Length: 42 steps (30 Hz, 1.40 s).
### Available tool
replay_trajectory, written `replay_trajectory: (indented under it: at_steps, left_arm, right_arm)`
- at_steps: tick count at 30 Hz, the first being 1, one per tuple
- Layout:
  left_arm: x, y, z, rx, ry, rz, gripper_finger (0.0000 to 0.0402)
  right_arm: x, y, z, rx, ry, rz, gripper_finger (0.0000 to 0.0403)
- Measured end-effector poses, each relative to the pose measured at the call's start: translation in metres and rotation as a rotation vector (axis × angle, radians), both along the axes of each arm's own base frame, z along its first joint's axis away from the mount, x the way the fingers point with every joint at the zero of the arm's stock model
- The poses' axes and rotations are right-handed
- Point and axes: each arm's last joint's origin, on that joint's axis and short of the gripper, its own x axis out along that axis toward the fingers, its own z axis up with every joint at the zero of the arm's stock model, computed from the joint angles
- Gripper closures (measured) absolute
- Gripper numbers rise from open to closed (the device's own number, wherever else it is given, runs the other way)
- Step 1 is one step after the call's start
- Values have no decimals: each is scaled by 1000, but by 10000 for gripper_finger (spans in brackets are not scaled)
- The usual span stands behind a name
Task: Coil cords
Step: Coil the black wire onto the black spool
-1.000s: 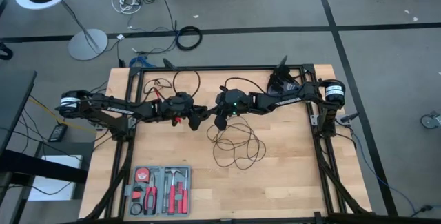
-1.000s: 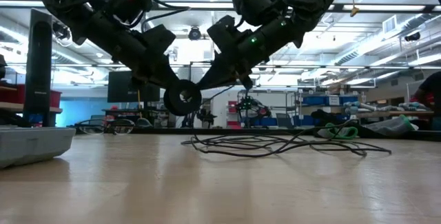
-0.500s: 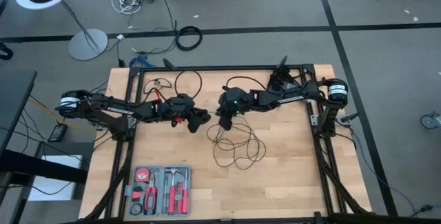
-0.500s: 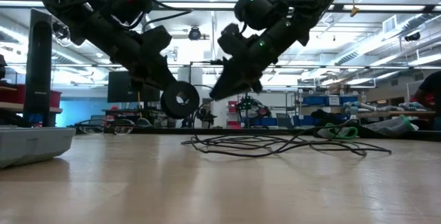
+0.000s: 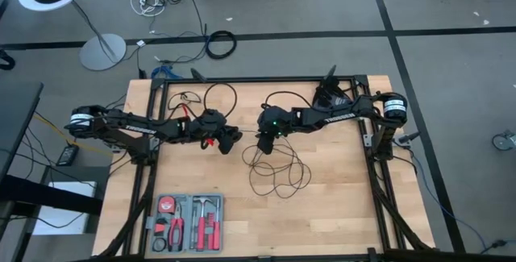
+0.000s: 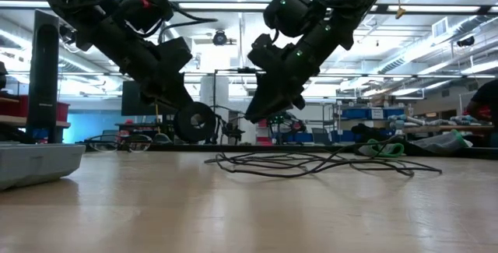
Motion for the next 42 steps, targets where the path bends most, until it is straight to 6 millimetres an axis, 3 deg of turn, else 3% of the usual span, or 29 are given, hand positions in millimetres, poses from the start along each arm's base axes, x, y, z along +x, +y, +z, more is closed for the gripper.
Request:
replay_trajectory:
  at_steps: [8,14,20,27,32,42]
  left_arm:
    - [0,1,0,14,5,21,401]
    - [1,1,2,2,-30,31,401]
    - [9,0,13,-27,-169,-36,401]
    - [12,0,20,-44,-264,-24,401]
    - [12,3,22,-22,-301,78,401]
    - [9,4,18,5,-250,131,401]
  right_arm:
    - [-1,10,-2,-36,39,-12,334]
    - [0,18,-2,-72,41,-40,396]
    - [0,22,-3,-100,38,-102,400]
    - [9,28,-22,-38,27,-76,401]
    - [27,36,-22,-17,-121,-28,402]
    - [65,35,-16,-57,-163,89,403]
